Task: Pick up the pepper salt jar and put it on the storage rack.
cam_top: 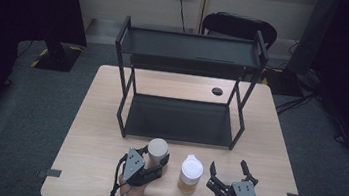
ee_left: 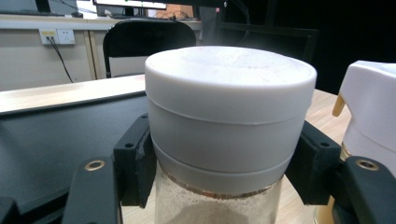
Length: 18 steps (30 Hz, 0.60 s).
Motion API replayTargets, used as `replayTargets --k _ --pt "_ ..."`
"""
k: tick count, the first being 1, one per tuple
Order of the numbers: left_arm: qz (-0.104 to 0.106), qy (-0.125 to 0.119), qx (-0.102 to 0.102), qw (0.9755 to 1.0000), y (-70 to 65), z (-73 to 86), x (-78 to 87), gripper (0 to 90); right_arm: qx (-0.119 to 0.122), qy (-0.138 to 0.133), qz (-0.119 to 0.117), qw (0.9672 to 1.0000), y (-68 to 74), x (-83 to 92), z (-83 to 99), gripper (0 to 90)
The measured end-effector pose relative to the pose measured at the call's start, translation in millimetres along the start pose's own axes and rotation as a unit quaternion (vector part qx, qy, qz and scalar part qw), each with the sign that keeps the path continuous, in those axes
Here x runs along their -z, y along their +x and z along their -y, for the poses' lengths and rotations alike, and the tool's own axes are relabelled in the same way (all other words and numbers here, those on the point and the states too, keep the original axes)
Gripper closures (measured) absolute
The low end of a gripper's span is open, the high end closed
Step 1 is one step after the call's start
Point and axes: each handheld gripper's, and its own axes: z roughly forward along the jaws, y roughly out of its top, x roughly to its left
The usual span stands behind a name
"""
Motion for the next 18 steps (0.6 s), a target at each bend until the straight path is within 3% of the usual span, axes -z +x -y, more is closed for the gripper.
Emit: replayTargets --k 5,9,18 --pt "0.0 0.006 0.0 1.0 -0.2 -3.3 -0.1 35.2 0.0 0.0 0.001 1.0 0.2 0.1 0.0 2.4" --pt "0.006 0.008 0.016 0.9998 3.2 -6.1 0.1 35.2 0.0 0.0 0.0 1.0 -0.1 0.0 -0.1 2.4" --pt "0.0 0.009 0.002 1.0 0.8 -15.9 3.1 35.2 -0.001 0.0 0.001 1.0 0.1 0.1 0.1 2.3"
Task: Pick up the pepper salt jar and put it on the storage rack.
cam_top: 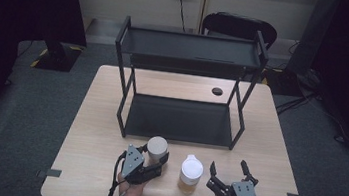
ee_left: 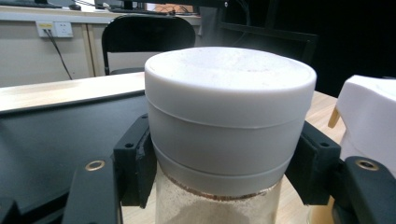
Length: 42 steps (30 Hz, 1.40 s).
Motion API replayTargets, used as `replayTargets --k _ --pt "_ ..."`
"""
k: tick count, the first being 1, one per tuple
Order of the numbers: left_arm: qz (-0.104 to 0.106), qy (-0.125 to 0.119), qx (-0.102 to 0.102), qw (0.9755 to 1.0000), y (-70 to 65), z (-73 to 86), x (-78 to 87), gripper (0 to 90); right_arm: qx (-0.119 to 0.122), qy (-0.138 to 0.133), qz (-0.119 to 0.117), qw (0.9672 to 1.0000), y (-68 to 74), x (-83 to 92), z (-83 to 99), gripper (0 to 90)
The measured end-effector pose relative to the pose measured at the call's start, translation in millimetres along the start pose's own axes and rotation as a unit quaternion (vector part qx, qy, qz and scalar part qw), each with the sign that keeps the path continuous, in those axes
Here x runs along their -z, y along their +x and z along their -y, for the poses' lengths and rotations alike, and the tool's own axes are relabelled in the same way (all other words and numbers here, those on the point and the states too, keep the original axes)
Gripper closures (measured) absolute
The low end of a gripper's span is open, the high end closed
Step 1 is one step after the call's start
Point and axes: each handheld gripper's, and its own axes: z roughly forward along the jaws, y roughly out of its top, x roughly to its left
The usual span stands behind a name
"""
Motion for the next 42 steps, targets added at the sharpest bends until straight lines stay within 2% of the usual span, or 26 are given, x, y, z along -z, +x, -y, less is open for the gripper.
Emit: replayTargets --k 14,27,38,42 --pt "0.006 -0.007 -0.009 0.9999 4.2 -21.1 4.1 35.3 0.0 0.0 -0.001 1.0 -0.5 0.0 -0.1 2.3" --pt "0.014 -0.017 -0.02 0.9996 9.9 -48.1 7.4 35.3 0.0 0.0 -0.002 1.0 -0.5 -0.1 -0.1 2.3" --pt "0.009 -0.032 -0.017 0.9993 15.2 -69.5 9.9 35.3 0.0 0.0 -0.002 1.0 -0.7 0.0 -0.1 2.3" --pt "0.008 -0.034 -0.024 0.9991 16.5 -79.2 10.2 35.3 0.0 0.001 -0.002 1.0 -0.7 -0.1 -0.2 2.3"
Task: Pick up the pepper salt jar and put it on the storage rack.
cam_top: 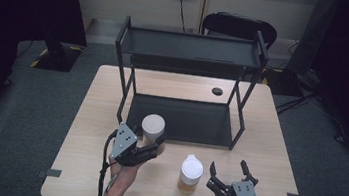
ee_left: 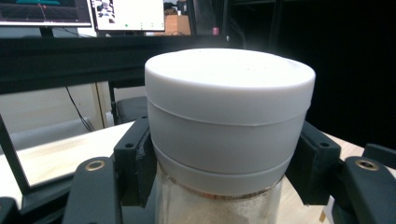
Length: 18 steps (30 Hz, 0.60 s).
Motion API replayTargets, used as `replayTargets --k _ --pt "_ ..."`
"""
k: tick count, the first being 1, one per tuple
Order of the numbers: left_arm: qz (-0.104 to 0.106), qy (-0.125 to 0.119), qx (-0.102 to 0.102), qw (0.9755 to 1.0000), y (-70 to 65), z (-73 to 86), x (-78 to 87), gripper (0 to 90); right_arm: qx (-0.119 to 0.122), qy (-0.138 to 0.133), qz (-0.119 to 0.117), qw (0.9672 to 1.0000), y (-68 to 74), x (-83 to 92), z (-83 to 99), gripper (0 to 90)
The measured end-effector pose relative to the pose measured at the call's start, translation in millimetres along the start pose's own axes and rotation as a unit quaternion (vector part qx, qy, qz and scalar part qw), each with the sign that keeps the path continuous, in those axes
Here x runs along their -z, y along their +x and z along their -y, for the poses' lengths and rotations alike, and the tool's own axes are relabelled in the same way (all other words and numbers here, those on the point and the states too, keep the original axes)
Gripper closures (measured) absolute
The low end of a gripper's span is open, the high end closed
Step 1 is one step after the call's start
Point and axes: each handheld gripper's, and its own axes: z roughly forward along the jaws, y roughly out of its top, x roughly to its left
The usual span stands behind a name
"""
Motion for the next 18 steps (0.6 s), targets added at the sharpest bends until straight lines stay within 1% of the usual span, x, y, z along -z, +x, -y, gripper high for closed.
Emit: replayTargets --k 6,8,11,12,16,18 --pt "0.0 -0.006 -0.008 1.0 0.9 -12.3 -0.9 35.3 0.0 0.0 -0.002 1.0 -0.7 0.0 -0.1 2.3" --pt "-0.002 -0.006 -0.016 0.9998 0.9 -18.9 -1.5 35.3 0.0 0.0 -0.002 1.0 -0.7 0.0 0.0 2.3" --pt "-0.004 -0.011 -0.022 0.9997 0.8 -25.6 -2.8 35.3 0.0 0.0 -0.003 1.0 -0.9 0.0 -0.1 2.3" --pt "-0.003 -0.011 -0.024 0.9996 2.2 -31.0 -3.8 35.3 0.0 0.0 -0.003 1.0 -0.9 0.0 -0.1 2.3" --pt "-0.001 -0.012 -0.027 0.9996 5.1 -41.3 -6.1 35.3 0.0 0.0 -0.002 1.0 -0.8 0.0 -0.1 2.3" --pt "0.0 -0.015 -0.025 0.9996 6.9 -46.1 -7.2 35.3 0.0 0.0 -0.002 1.0 -0.8 -0.1 -0.1 2.3"
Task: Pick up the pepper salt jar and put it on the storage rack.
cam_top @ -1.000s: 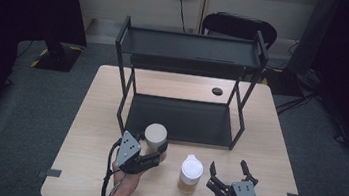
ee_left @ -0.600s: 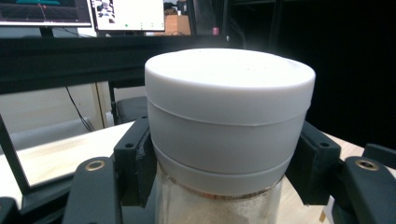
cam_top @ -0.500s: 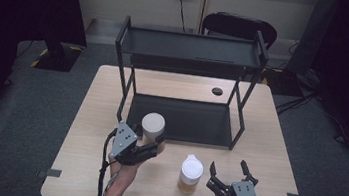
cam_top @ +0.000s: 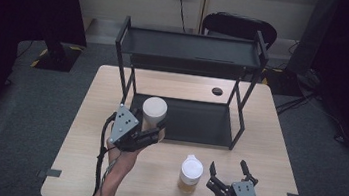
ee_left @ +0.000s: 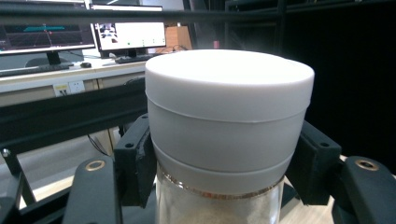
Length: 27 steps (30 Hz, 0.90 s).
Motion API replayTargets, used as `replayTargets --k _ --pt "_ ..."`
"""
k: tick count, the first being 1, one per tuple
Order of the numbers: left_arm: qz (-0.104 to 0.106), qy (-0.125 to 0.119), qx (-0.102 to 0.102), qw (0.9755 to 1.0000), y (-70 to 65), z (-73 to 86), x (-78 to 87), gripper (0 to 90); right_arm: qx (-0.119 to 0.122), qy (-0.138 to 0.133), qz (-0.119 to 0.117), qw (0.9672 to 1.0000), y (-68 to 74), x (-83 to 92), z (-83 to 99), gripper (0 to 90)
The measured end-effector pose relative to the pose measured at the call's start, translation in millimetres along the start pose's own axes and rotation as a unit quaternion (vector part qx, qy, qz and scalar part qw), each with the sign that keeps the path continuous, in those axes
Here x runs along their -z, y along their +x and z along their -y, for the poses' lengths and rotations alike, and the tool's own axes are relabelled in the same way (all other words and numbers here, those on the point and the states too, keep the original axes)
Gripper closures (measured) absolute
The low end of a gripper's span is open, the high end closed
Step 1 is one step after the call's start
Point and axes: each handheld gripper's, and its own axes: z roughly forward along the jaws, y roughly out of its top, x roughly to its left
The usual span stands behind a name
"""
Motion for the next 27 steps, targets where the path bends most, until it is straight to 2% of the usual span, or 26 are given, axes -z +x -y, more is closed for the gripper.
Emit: replayTargets --k 6,12,15,23,27 --pt "-0.001 -0.008 -0.003 1.0 3.4 -11.8 -4.2 35.3 0.0 0.0 0.0 1.0 0.0 0.0 0.0 2.3" --pt "-0.013 -0.018 -0.01 0.9997 2.5 -22.7 -6.0 35.3 0.0 0.0 0.0 1.0 0.0 0.0 -0.1 2.3" --pt "-0.014 -0.023 -0.009 0.9996 4.1 -25.7 -5.9 35.3 0.0 0.0 0.0 1.0 0.0 0.0 -0.1 2.3" --pt "-0.02 -0.041 0.004 0.999 14.1 -49.2 -8.9 35.3 0.0 0.0 0.0 1.0 0.1 0.1 -0.2 2.3" --pt "-0.023 -0.045 0.001 0.9987 16.5 -58.1 -11.3 35.4 0.0 0.0 0.0 1.0 0.1 0.0 -0.1 2.3"
